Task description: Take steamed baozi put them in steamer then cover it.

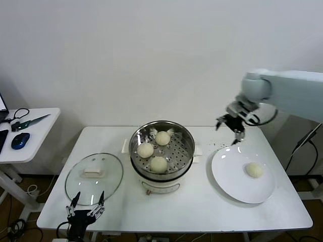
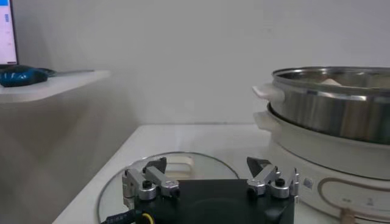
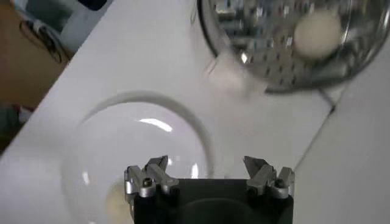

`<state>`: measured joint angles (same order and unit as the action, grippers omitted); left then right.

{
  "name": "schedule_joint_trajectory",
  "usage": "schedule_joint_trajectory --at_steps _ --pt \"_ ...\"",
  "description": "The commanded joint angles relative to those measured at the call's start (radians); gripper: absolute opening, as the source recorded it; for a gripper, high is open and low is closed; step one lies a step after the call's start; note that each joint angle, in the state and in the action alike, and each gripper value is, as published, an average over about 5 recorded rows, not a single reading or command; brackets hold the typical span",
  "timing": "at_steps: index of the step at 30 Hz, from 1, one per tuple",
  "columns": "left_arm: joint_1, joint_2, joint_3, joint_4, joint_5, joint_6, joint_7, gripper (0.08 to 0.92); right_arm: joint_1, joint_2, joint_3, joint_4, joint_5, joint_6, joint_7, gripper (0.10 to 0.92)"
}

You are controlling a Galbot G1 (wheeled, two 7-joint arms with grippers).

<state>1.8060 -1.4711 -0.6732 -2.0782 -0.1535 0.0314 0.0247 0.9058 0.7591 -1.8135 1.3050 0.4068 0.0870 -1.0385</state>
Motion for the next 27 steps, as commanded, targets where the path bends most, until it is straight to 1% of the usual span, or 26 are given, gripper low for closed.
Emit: schedule_joint_trajectory --at_steps 1,6,12,27 --pt "0.001 -0.003 -0.001 0.001 0.005 0.0 0.006 0.823 -0.363 -0.267 0.254 -0.156 -0.14 -0.111 -0.005 0.823" --pt "0.004 -0.011 -0.003 0.005 0.012 0.0 0.007 0.823 -0.541 -0.239 0.415 -0.254 -0.21 -0.09 0.003 0.823" --pt "0.007 -0.022 -0.003 0.011 0.019 0.002 0.007 0.823 -0.67 -0.188 0.535 -0.343 -0.248 -0.083 0.019 0.823" --pt "0.013 -0.026 -0.003 0.018 0.023 0.002 0.006 0.823 -0.782 -0.077 0.665 -0.456 -0.291 -0.077 0.083 0.823"
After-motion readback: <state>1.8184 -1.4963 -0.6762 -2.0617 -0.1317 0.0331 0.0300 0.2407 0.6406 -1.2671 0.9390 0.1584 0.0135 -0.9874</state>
